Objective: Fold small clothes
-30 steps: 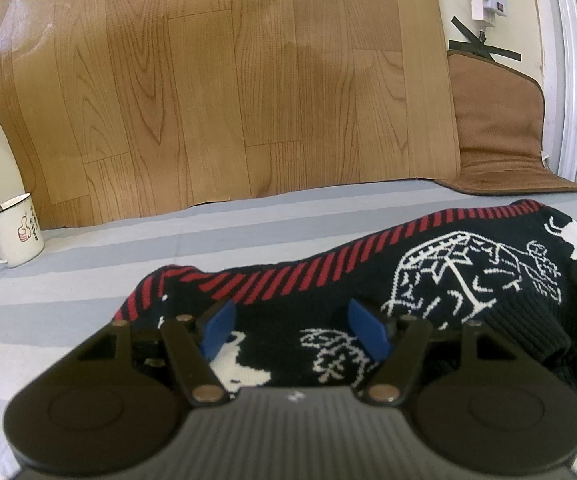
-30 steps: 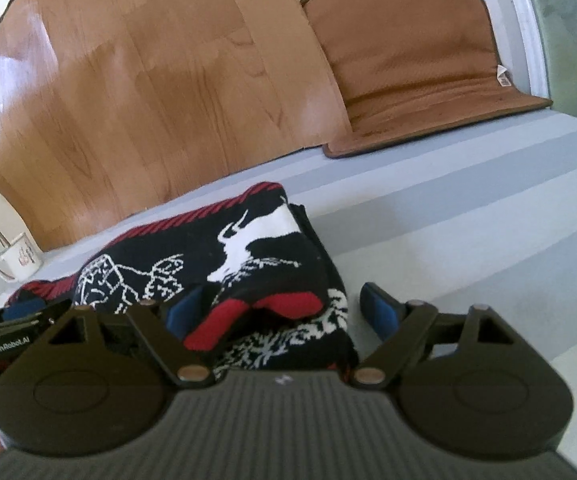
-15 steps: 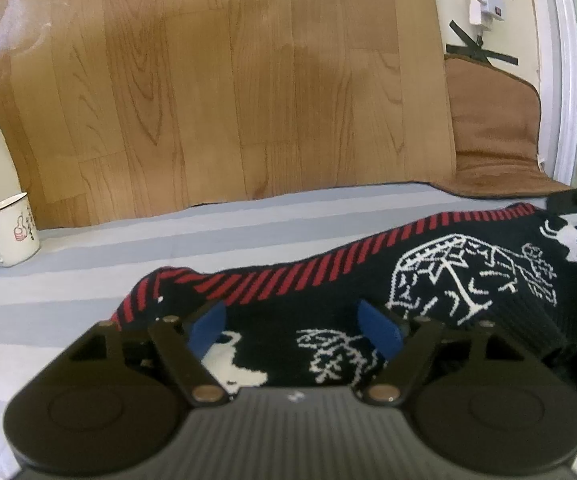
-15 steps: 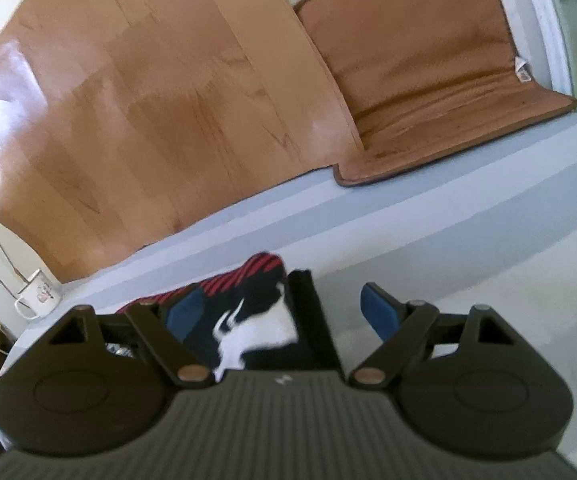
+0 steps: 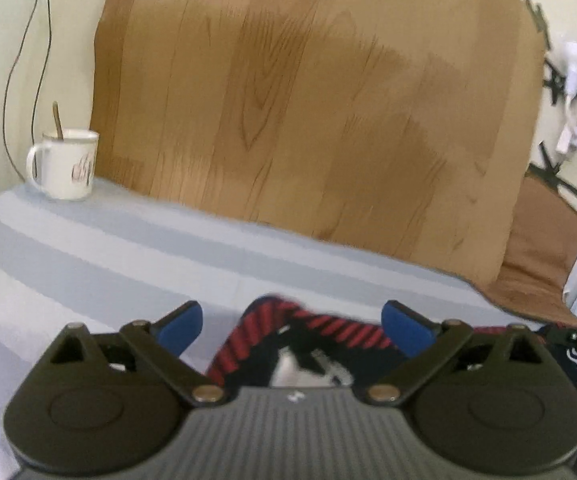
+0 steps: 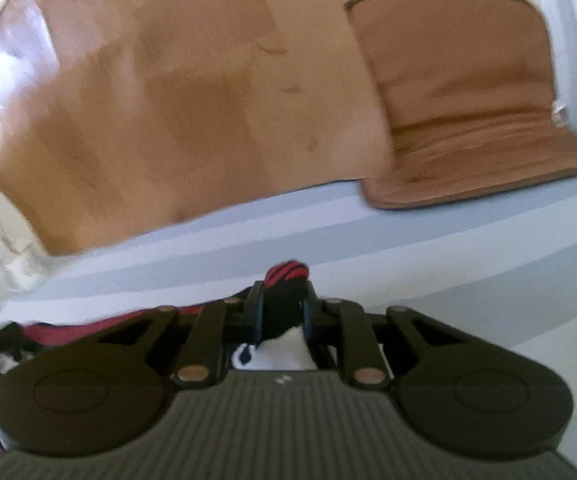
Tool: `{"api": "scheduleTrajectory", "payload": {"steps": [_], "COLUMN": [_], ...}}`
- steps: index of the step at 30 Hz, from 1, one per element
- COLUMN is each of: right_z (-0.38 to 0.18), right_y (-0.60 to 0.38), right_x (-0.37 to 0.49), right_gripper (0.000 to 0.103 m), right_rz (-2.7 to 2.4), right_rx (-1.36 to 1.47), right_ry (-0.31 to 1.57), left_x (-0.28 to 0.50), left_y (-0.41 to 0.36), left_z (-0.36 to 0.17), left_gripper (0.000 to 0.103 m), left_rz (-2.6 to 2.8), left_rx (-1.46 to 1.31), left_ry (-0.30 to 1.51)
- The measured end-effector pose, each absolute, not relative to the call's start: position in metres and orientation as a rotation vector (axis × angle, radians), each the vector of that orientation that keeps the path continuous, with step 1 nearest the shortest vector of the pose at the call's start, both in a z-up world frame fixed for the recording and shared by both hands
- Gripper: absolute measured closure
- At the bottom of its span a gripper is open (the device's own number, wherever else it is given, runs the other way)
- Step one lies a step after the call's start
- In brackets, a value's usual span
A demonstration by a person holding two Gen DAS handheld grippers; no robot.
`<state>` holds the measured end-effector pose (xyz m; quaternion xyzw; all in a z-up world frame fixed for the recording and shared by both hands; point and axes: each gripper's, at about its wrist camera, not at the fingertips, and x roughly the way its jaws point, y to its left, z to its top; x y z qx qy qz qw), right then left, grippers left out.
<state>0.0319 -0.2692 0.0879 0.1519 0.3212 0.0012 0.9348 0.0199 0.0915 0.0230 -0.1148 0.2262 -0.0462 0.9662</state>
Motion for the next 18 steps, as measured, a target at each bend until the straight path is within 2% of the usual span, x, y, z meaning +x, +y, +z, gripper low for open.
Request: {"api": "scheduleTrajectory", "payload": {"steps": [2,4,6,8,13,15,17,18], "right_z": [0.075,0.08,0.09,0.097,0.084,0.072,0.06,0.056], "right_y": [-0.269,-0.274,-0.29,-0.308,-0.336,-0.344,-0.344,-0.341], "right_x": [0.035,0.032,0.018,-0.003,-0.042,-0.05,-0.047,-0.045], "right_gripper": [0.082,0.07,0.043,0.038,0.033,0.031,0.032,0.033], "right_rz": [-0.013,-0.002,-0.001,0.015,0.065,0.098,0.129,0.14], "right_rx": [0.305,0.34,0.44,0.536,0.693,0.804,0.901,0.916], "right_ry": [0.696,0.689,0.654,0.613,0.703,0.735,0.763,0.763], "left_x": [0.024,0.02,0.013,0.008,0.009,0.013,0.018,0.021], "left_y": [0.085,0.084,0.084,0.085,0.085,0.078,0.063,0.057], "left_z": [0.02,0.022,0.027,0.031,0.041,0.045,0.048,0.048], "left_gripper": [0.005,0.006,0.009,0.017,0.054,0.063,0.077,0.09], "left_rz": [-0.075,-0.09,-0.094,-0.123,-0.307,-0.444,-0.512,-0.524], "left_rx": [-0.181,-0.171,-0.169,-0.188,-0.301,-0.35,-0.342,-0.333], "left_ry": [0.487,0.467,0.427,0.395,0.43,0.492,0.554,0.588]}}
